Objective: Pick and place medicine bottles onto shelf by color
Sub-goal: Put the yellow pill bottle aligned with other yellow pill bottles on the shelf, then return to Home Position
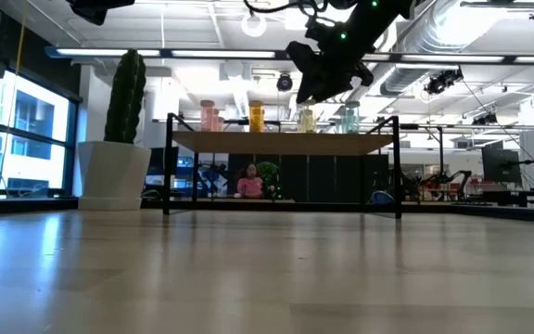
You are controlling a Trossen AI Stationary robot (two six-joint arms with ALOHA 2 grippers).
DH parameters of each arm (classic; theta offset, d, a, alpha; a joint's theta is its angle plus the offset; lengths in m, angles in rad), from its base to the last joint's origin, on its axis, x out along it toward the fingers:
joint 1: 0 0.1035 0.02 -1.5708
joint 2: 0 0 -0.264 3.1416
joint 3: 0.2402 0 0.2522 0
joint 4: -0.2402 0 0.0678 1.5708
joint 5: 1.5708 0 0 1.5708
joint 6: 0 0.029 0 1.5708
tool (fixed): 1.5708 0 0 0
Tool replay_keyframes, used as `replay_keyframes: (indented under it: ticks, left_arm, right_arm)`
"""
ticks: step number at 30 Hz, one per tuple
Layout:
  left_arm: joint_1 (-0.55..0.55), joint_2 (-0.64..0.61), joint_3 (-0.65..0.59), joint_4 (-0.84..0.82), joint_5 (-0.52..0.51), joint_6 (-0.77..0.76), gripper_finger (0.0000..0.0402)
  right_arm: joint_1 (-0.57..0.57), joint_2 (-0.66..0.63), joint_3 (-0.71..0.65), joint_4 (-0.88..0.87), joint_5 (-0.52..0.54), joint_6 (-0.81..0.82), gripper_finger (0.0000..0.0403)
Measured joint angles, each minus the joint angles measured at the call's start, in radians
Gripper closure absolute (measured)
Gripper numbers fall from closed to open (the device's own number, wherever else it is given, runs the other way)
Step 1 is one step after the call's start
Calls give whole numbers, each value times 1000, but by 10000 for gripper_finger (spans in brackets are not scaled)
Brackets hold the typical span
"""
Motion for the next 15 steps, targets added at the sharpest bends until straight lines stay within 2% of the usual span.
replay_keyframes:
  ticks: [15]
  left_arm:
    - [0,0,0,0,0,-18,202]
  right_arm:
    - [1,-54,22,-11,-5,-51,240]
